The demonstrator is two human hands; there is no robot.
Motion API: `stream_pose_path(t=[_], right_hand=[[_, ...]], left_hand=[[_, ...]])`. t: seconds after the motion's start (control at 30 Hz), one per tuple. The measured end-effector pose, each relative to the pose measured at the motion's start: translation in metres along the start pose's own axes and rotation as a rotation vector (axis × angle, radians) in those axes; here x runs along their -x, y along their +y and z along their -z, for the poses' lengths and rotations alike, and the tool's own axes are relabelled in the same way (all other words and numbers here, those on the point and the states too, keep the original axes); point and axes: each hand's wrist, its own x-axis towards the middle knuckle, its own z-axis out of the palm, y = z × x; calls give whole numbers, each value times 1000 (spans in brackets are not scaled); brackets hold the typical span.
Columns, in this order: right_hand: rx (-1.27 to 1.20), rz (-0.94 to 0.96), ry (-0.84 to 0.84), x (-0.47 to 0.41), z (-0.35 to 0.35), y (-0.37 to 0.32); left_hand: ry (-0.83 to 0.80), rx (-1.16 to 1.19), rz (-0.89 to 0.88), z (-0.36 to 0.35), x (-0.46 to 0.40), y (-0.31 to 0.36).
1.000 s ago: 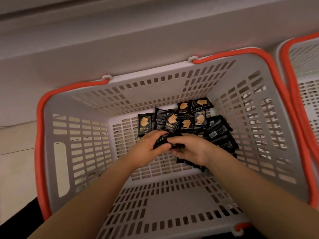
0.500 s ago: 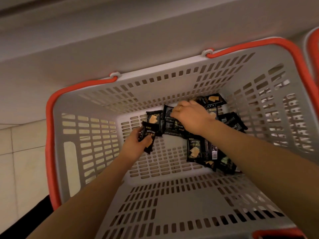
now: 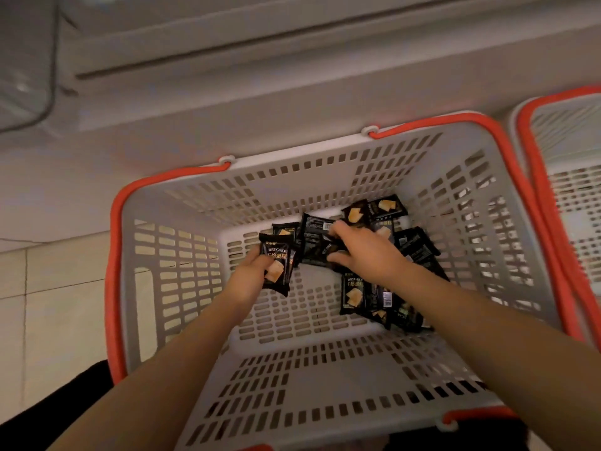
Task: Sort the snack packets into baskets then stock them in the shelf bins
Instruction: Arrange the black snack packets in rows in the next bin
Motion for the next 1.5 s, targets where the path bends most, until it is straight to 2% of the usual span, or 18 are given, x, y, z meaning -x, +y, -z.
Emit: stream_pose_path(t=[0.07,0.13,0.2,0.27,0.37,0.53,0.63,0.7,0.8,0.87,0.93,1.13,1.2,1.27,1.4,1.5], right_hand=[[-330,-55,30,19,18,-12],[-512,-42,8,42,39,-21],[-605,4,-96,64,64,-32],[-445,84,-155,83,89,-45],[-260,130,-132,106,116,-70],[-99,193,65,135,129,-113],[-81,220,183,155,134,-129],[-247,203,254,169,138,-136],[-708,168,368,186,141,-145],[-1023,156,377,190,139,-156],[-1168,146,377,189,134,-169],[-1044,99,500,185,115,-201],[-779,85,612,186,111,-211],[-604,136,642,185,108,-221],[-895,273,363,182,99,-240],[-1032,370,385,175,106,-256]], left_hand=[[-4,11,-27,-5,11,18],[-30,17,-98,-9,24,37],[-88,10,-164,-9,39,56],[-184,-54,-230,-5,58,73],[-316,-230,-359,1,93,97],[-365,-441,-526,6,149,125],[-360,-432,-604,9,173,130],[-323,-244,-611,14,188,133],[-268,81,-525,23,205,136],[-239,155,-534,28,216,137],[-224,217,-571,30,228,135],[-155,279,-724,29,239,126],[-160,274,-764,28,241,124],[-179,243,-815,26,245,123],[-185,119,-1020,36,254,121],[-104,60,-1172,58,266,136]])
